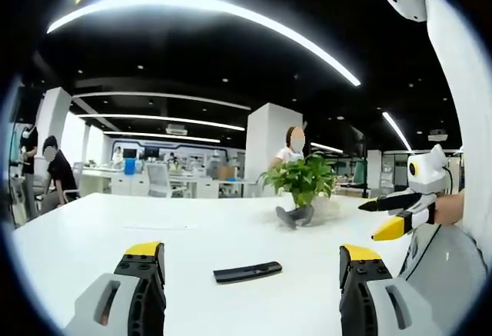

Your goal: Press the specified remote control buttons in sequence, fully releasing each button before pressing the next.

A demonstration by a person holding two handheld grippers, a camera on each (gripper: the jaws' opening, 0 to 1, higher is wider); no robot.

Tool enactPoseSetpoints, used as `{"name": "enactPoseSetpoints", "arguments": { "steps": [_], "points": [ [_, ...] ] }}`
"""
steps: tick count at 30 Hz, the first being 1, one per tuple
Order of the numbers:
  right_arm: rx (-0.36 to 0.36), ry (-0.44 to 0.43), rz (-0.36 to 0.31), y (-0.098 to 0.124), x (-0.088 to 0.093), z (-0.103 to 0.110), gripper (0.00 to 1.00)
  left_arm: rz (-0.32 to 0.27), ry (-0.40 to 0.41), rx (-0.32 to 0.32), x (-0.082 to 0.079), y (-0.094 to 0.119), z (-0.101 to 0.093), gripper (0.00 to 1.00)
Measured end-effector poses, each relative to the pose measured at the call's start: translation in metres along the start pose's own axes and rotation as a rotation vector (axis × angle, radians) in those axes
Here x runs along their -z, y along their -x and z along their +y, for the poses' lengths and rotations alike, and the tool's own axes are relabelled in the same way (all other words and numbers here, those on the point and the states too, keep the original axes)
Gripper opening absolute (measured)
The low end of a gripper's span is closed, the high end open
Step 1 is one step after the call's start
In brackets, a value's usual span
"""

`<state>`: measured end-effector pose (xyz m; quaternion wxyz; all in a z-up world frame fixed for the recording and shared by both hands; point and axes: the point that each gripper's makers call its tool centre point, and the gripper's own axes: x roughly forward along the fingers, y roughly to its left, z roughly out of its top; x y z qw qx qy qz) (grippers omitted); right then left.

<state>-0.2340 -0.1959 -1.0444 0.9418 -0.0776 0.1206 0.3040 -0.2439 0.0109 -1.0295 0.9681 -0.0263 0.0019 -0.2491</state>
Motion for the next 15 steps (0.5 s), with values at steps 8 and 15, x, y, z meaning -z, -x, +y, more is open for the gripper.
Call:
{"name": "enactPoseSetpoints", "arguments": {
  "steps": [8, 15],
  "points": [
    [0.024, -0.025, -0.007, 0.009, 0.002, -0.003, 0.99, -0.020, -0.002, -0.009, -0.004, 0.001, 0.002, 0.98],
    [0.011, 0.017, 0.012, 0.004, 0.006, 0.001, 0.97, -0.030, 0.013, -0.010, -0.006, 0.002, 0.002, 0.98]
  ]
}}
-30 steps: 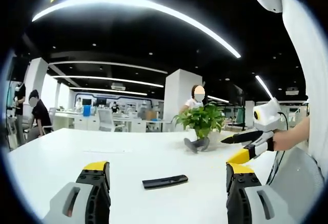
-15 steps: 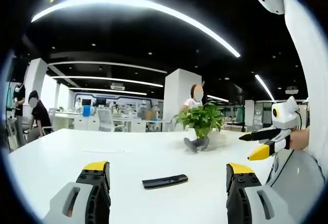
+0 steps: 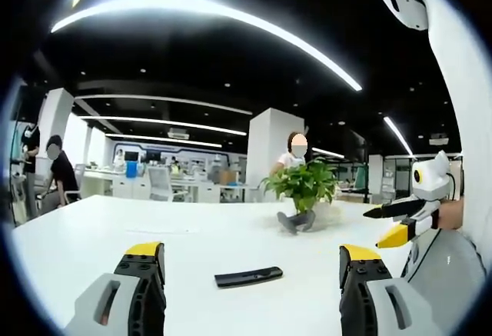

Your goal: Press the specified remote control buttons in sequence, fully releasing each button before pressing the next.

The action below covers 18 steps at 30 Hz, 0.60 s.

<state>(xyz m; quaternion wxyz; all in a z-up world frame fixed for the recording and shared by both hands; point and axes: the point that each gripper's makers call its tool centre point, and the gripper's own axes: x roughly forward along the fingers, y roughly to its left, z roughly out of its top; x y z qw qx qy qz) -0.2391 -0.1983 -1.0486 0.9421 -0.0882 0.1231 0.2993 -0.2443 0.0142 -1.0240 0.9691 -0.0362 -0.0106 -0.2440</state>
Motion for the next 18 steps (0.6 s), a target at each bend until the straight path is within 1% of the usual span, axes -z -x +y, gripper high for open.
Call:
{"name": "enactPoseSetpoints", "arguments": {
  "steps": [8, 18],
  "points": [
    [0.005, -0.019, -0.004, 0.0005, -0.0001, -0.0024, 0.97, 0.000, 0.005, 0.000, -0.0003, 0.0001, -0.0003, 0.98],
    [0.007, -0.008, -0.014, 0.0010, -0.0018, -0.0025, 0.96, 0.002, -0.003, 0.005, 0.0004, -0.0007, -0.0018, 0.98]
  ]
}}
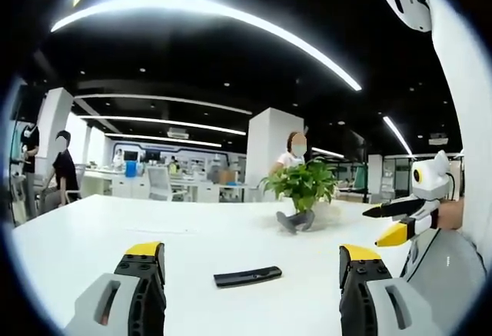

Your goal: Press the specified remote control buttons in sequence, fully releasing each button before pressing the next.

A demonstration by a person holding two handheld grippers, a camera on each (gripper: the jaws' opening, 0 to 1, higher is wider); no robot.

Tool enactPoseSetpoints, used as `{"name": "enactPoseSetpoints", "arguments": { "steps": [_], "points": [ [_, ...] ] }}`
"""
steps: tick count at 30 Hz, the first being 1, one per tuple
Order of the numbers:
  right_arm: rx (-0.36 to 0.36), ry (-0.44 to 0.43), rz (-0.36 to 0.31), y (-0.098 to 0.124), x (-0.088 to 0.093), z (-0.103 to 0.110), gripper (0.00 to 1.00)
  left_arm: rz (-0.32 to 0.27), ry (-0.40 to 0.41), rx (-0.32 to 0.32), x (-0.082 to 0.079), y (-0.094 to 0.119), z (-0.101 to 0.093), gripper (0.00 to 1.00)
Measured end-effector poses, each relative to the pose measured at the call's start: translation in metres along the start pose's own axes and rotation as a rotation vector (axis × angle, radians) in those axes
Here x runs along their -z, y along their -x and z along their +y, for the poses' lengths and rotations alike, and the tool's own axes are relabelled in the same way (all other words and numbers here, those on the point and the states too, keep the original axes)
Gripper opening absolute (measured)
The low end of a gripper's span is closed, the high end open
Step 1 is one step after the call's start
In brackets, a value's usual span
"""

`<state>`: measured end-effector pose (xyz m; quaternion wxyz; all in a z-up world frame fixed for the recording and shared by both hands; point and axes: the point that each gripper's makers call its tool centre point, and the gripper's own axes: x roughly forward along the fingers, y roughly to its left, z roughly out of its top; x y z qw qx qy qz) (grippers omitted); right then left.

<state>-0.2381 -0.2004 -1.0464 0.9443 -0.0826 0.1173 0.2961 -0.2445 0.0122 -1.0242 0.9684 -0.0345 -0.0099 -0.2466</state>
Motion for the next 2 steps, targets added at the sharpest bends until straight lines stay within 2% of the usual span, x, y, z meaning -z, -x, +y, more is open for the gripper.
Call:
{"name": "enactPoseSetpoints", "arguments": {
  "steps": [2],
  "points": [
    [0.002, -0.005, -0.005, 0.0004, -0.0007, -0.0008, 0.96, 0.002, 0.003, 0.002, 0.0005, -0.0002, -0.0004, 0.98]
  ]
}}
